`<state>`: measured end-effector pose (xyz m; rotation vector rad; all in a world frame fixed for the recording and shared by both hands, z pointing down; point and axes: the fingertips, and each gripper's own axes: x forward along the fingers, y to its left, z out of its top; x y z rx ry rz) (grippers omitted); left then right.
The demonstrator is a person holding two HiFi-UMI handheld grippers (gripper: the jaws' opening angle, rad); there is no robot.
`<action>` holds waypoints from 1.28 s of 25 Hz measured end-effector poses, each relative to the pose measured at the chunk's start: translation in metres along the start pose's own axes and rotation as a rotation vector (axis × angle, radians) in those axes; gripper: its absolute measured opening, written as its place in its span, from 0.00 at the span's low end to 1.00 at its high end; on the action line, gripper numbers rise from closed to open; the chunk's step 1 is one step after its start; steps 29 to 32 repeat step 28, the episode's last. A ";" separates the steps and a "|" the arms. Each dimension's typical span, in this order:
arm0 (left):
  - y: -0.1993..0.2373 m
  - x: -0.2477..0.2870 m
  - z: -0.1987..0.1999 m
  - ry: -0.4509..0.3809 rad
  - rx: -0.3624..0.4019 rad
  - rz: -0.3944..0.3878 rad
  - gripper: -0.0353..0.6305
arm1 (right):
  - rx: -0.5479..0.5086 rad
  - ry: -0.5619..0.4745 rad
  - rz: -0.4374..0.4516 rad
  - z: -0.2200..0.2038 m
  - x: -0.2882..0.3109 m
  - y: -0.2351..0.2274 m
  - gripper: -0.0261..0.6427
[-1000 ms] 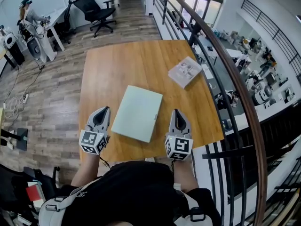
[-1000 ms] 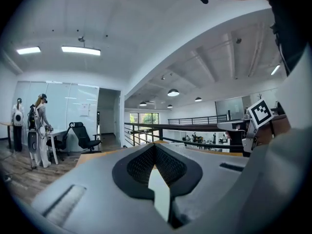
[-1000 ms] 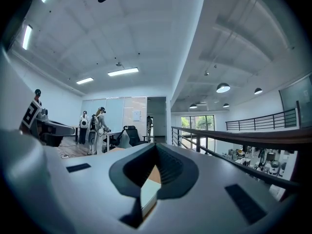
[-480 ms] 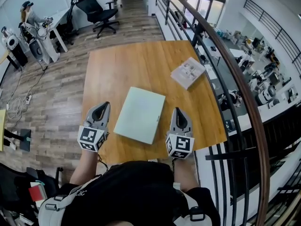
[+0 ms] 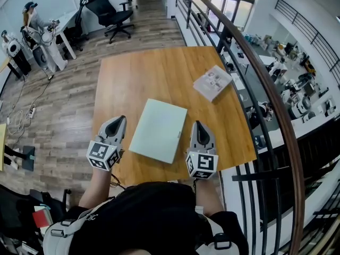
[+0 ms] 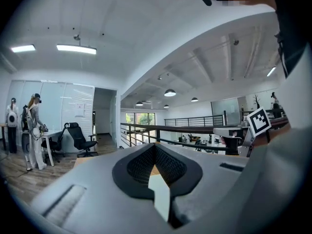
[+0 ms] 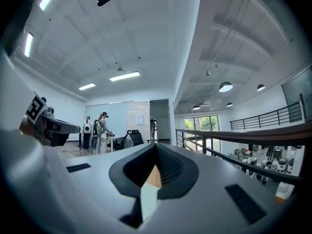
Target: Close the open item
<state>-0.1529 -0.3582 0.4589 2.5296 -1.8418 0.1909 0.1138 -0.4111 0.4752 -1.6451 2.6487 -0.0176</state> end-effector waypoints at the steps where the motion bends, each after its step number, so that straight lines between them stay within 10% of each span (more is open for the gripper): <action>1: 0.001 0.000 -0.001 0.000 -0.008 0.002 0.06 | -0.004 0.002 0.001 0.000 0.001 0.001 0.05; 32: -0.043 0.023 -0.013 0.040 0.008 0.049 0.06 | -0.003 0.043 0.097 -0.015 0.006 -0.027 0.05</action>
